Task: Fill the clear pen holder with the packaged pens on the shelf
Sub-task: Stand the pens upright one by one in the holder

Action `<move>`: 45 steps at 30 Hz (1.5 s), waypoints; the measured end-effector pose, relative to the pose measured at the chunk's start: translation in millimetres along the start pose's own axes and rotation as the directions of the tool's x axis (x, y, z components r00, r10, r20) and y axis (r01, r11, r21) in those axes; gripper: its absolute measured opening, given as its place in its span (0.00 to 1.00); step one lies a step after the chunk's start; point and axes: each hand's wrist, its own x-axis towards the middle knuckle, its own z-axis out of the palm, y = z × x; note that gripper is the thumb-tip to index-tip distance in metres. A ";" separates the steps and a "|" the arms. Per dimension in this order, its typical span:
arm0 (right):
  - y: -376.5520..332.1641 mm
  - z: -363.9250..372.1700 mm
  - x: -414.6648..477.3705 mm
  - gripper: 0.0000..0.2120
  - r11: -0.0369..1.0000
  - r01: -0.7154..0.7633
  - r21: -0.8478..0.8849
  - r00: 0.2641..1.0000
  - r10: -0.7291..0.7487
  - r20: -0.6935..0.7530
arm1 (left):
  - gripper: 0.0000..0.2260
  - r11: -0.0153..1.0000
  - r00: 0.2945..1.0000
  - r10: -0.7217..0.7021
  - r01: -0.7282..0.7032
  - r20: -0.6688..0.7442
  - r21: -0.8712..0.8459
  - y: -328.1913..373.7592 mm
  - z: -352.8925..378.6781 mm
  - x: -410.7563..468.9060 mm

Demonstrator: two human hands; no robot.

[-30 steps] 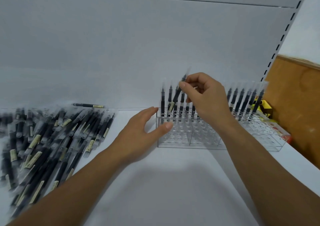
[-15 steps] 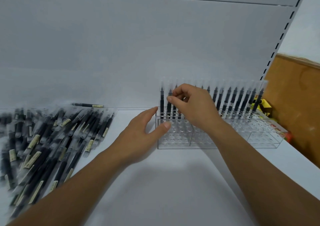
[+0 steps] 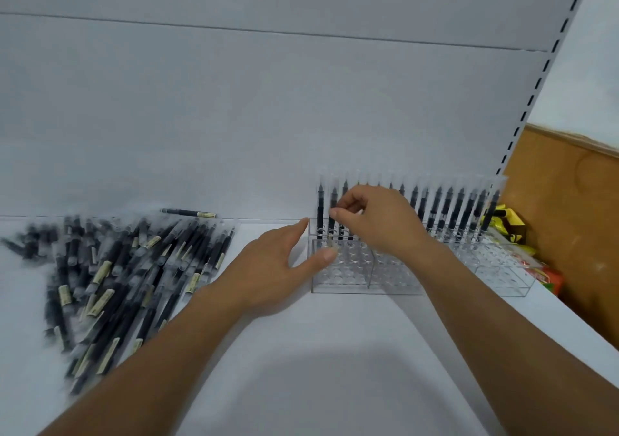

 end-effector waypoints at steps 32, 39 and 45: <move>-95.9 116.6 -33.7 0.09 0.933 0.359 -0.027 0.922 -0.351 0.164 | 0.20 0.983 0.883 -0.057 0.132 -0.465 0.130 -96.5 -42.4 -120.8; -95.8 111.3 -37.2 0.11 0.956 0.283 -0.071 0.945 -0.265 0.191 | 0.16 0.947 0.743 -0.233 0.319 -0.627 0.027 -105.7 -67.3 -111.0; -99.2 110.0 -40.3 0.17 0.964 0.250 -0.086 0.944 -0.223 0.241 | 0.21 0.847 0.783 -0.446 0.526 -0.435 0.078 -113.8 -94.5 -86.3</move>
